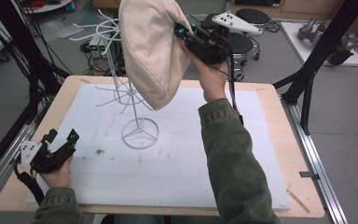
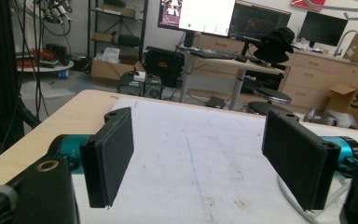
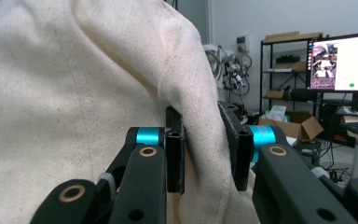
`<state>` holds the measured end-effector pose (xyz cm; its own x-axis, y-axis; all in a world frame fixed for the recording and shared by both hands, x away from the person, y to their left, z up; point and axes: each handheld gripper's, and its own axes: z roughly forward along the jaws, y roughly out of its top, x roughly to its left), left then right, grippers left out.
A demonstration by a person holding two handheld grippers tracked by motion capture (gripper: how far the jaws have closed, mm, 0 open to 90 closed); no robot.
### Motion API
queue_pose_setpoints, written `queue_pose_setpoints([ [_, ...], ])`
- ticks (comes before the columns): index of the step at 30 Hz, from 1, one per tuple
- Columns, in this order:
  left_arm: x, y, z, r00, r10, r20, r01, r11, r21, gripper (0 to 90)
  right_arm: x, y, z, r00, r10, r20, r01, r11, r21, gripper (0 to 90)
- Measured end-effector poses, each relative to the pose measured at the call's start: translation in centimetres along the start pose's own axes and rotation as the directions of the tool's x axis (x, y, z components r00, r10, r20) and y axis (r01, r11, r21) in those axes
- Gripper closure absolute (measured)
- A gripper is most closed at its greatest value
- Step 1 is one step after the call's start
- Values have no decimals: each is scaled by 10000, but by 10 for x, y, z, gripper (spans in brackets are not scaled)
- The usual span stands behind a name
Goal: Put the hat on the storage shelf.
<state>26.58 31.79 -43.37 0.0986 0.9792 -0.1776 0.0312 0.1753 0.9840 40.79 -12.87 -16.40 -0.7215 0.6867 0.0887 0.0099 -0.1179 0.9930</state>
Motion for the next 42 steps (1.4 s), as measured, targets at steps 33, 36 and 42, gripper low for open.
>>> queue_pose_setpoints([
  [33, -1, 0, 0, 10000, -60, -47, 60, 9999, -100, 253, 4, -28, -3, 9995, -41, -320, 58, 9984, 555, 640],
  [36, -1, 0, 1, 10000, -38, -31, 37, 10000, -67, 253, 3, -27, -4, 9994, 45, -341, -27, 9987, 502, 588],
  [42, -1, 1, 0, 10000, -55, -37, 54, 9999, -95, 253, 2, -27, -5, 9994, 79, -331, -63, 9988, 488, 521],
])
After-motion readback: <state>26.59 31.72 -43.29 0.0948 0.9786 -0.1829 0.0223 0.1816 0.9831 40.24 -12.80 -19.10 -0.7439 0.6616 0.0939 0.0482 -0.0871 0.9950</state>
